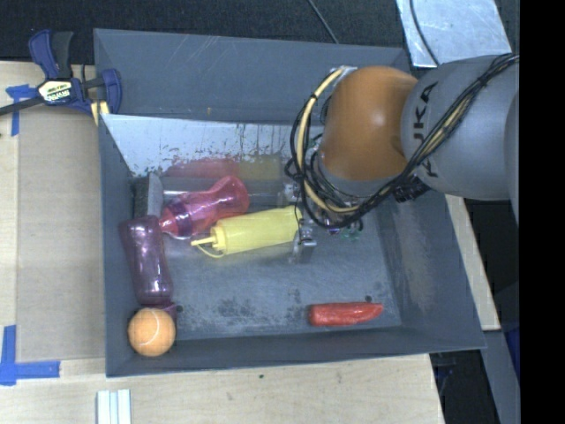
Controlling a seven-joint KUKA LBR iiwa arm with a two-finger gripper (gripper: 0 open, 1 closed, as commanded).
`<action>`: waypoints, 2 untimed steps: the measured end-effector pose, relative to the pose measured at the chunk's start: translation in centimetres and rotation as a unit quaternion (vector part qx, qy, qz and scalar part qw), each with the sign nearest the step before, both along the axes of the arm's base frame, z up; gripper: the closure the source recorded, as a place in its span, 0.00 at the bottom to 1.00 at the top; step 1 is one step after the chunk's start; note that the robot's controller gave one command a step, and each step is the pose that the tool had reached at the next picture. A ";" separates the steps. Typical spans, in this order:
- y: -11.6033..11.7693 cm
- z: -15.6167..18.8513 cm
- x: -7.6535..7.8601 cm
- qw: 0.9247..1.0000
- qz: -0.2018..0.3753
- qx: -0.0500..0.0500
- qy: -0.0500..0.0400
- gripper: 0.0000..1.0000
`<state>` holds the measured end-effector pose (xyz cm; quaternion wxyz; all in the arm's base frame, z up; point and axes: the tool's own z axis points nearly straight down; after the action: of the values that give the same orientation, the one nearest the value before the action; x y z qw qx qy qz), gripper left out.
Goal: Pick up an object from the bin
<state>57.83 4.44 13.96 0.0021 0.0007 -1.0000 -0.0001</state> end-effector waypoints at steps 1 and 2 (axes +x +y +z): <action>0.0 0.4 0.2 1.000 -0.001 0.000 -0.004 0.00; 0.7 -6.9 2.2 1.000 0.025 0.000 -0.004 0.00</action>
Offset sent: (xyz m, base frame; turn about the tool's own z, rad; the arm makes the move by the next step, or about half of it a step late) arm 0.0212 0.0079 -0.0696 -0.0516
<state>60.01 5.16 7.02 -0.0018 0.0257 -0.9997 -0.0003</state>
